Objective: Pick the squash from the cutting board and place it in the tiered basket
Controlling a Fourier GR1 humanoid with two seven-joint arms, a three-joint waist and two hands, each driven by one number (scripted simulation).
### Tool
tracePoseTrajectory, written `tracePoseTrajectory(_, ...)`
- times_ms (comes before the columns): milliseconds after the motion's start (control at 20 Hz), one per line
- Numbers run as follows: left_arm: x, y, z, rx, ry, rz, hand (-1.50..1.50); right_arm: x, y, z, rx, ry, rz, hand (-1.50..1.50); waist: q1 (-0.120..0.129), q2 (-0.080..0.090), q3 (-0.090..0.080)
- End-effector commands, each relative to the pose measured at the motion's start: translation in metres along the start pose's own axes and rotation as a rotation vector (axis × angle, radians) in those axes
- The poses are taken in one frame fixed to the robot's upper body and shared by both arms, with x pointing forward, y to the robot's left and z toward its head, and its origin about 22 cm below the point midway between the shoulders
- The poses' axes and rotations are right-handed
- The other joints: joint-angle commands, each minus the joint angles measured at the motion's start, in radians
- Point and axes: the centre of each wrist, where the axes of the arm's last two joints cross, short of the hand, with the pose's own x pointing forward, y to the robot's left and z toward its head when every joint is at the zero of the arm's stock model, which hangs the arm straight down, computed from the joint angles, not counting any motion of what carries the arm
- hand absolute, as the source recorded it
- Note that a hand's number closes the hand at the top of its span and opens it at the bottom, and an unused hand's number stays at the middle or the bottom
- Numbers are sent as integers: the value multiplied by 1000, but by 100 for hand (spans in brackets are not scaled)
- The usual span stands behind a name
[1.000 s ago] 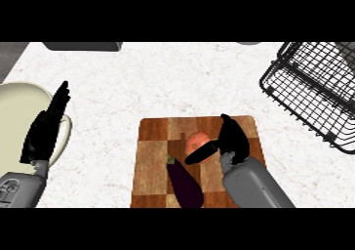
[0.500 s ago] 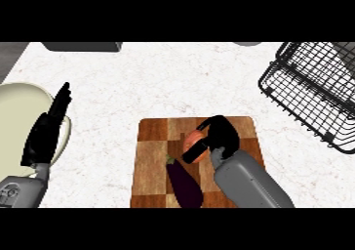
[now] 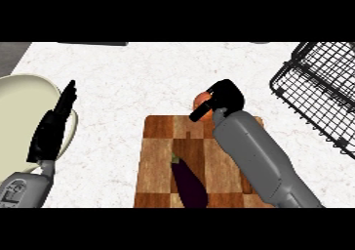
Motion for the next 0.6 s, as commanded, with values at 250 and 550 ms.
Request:
tracePoseTrajectory(250, 7, -3, -10, -12, -20, -8, 0, 74, -68, -9, -365, 26, -224, 150, 20, 10, 1)
tracePoseTrajectory(550, 3, 6, -8, -5, -5, -9, 0, 106, -111, 1, -708, -61, -234, 150, 10, -4, -2)
